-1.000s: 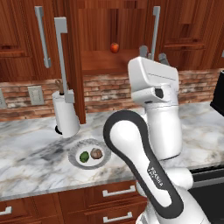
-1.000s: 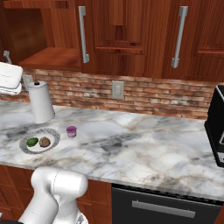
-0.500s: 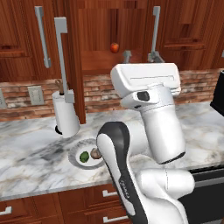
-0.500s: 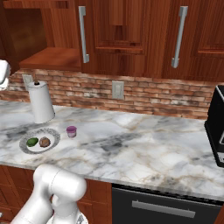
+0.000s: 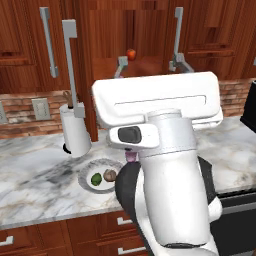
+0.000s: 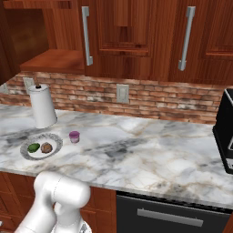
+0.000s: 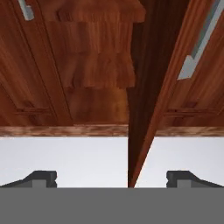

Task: Pick the avocado and bread from the counter and place them on the plate. Then pick the jam from the cabinet and place it next to the plate. Lastly close the cabinet door.

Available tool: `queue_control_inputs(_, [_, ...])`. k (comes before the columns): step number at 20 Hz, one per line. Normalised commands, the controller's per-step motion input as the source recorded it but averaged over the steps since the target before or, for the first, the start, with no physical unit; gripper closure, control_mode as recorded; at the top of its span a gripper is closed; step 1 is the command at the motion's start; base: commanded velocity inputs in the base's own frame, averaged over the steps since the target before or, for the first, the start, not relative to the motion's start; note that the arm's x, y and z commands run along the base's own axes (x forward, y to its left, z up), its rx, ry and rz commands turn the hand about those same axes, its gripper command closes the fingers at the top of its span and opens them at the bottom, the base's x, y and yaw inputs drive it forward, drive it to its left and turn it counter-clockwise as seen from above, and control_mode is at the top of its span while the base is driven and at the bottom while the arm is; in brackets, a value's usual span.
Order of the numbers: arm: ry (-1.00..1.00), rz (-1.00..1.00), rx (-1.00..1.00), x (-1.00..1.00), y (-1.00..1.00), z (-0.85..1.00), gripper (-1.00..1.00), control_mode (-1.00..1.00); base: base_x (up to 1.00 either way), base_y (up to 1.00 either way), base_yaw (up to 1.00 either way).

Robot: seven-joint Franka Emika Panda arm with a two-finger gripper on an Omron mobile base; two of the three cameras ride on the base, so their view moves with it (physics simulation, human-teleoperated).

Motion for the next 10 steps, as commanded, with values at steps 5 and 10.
queue_control_inputs(5, [-0.21, -0.01, -0.15, -0.39, 0.39, 0.01, -1.0, -1.0, 0.0, 0.0, 0.0])
queue_control_inputs(10, [-0.01, -0.05, -0.12, -0.02, 0.34, -0.03, -1.0, -1.0, 0.0, 0.0, 0.0])
